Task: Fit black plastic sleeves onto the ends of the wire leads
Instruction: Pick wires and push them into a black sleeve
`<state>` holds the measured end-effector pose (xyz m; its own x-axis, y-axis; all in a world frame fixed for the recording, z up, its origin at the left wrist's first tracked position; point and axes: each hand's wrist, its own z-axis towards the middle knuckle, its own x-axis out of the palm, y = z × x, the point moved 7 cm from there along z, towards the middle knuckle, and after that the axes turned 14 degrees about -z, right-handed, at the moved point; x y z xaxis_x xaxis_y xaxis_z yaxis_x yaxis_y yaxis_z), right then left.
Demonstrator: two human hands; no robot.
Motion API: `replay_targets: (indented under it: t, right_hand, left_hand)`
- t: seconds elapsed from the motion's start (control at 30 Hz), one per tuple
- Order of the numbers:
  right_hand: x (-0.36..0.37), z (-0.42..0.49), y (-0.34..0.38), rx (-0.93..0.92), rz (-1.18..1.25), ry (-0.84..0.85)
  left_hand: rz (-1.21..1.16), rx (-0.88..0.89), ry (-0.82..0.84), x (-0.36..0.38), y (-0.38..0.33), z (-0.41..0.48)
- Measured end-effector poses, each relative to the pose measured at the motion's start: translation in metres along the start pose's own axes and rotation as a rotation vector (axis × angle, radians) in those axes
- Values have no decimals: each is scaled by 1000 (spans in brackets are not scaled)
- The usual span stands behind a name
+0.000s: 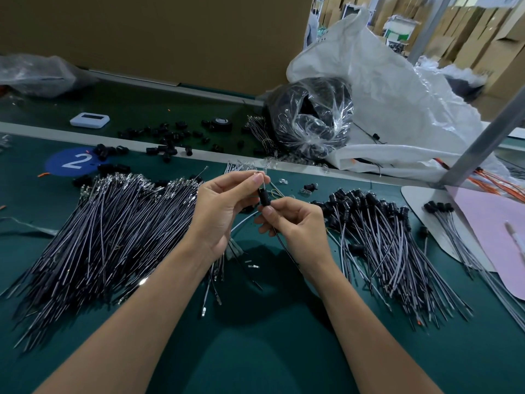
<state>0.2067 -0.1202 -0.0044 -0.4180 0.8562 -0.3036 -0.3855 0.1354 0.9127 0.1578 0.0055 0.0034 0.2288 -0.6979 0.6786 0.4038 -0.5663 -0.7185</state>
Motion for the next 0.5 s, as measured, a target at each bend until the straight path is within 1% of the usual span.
replay_targets:
  t: [0.13, 0.37, 0.5]
  right_hand:
    - [-1, -1, 0, -25, -19, -18]
    - [2, -3, 1, -49, -19, -15]
    - [-2, -2, 3, -64, -33, -32]
  left_hand:
    - [89, 68, -7, 1, -3, -1]
    - [140, 82, 54, 2, -3, 0]
    - [172, 113, 52, 1, -4, 1]
